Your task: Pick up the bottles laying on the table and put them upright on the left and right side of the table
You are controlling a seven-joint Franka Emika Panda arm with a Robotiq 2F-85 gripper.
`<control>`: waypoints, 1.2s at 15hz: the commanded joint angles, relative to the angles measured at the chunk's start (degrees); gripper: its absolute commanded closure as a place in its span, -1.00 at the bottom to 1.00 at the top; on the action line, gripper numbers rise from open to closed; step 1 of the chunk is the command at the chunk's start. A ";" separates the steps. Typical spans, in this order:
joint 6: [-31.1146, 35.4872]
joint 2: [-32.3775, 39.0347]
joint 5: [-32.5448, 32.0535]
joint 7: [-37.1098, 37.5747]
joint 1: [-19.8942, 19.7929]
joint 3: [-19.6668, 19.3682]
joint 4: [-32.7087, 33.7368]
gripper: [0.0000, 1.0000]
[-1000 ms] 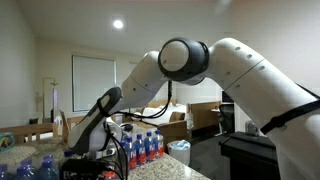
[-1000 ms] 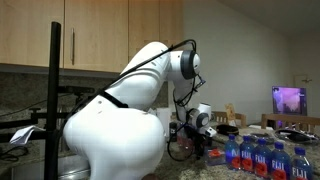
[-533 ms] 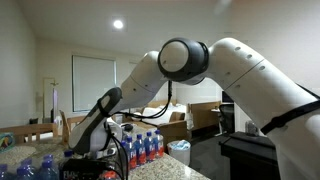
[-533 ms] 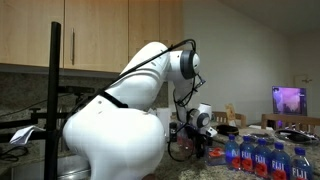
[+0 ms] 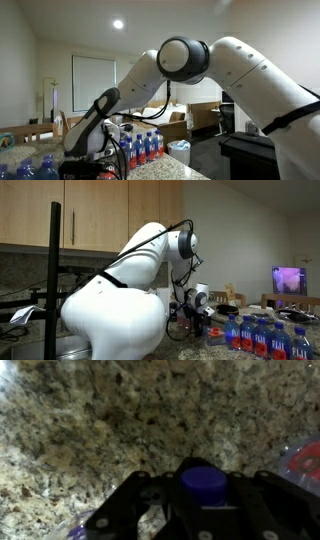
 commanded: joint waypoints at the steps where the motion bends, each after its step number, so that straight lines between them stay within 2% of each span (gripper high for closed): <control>1: 1.07 -5.72 -2.49 1.69 1.49 -0.18 -6.02 0.89; 6: 4.53 -15.71 -5.65 1.04 3.87 0.84 -16.59 0.89; 9: 1.71 -20.38 -4.01 -3.75 2.06 5.10 -20.43 0.89; 11: -1.81 -21.64 0.75 -11.55 -0.97 9.61 -21.04 0.89; 13: -5.38 -21.90 5.29 -18.31 -2.74 12.17 -20.86 0.89; 16: -9.63 -22.79 10.79 -30.33 -5.22 14.18 -20.65 0.89; 18: -15.54 -23.57 13.72 -37.48 -6.94 14.66 -19.33 0.89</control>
